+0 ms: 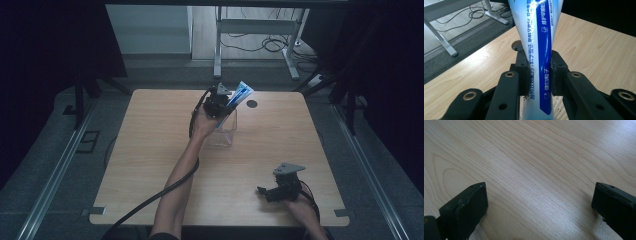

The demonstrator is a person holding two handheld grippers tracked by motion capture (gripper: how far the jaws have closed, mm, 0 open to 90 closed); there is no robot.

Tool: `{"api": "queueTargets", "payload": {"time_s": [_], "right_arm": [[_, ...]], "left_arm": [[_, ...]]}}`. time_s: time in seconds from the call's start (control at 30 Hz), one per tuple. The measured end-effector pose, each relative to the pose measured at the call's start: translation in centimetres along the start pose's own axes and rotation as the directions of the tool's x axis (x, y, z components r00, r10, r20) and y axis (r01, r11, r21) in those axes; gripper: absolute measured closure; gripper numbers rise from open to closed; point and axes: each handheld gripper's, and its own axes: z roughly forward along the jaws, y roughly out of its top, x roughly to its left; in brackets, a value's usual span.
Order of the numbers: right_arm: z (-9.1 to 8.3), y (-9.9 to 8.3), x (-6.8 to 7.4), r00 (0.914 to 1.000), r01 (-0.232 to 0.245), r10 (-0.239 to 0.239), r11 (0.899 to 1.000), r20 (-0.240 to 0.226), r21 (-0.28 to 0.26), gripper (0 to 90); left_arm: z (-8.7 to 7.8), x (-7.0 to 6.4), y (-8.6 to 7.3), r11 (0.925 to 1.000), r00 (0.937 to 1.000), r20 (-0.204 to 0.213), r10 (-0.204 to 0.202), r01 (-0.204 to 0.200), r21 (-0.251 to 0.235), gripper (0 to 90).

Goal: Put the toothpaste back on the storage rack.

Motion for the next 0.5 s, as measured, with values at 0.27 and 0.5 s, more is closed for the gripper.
{"api": "queueTargets", "payload": {"time_s": [0.27,0.5], "right_arm": [[0.00,0.00,0.00,1.0000,0.002,-0.002,1.000,0.000,0.001,0.3],[0.00,0.00,0.00,1.0000,0.001,-0.001,1.000,0.000,0.001,0.3]], "left_arm": [[0.25,-0.28,-0.55,0.9994,0.9997,-0.004,0.023,-0.023,0.025,72.7],[0.35,-0.67,-0.79,0.9978,0.9991,-0.005,0.041,-0.041,0.052,72.3]]}}
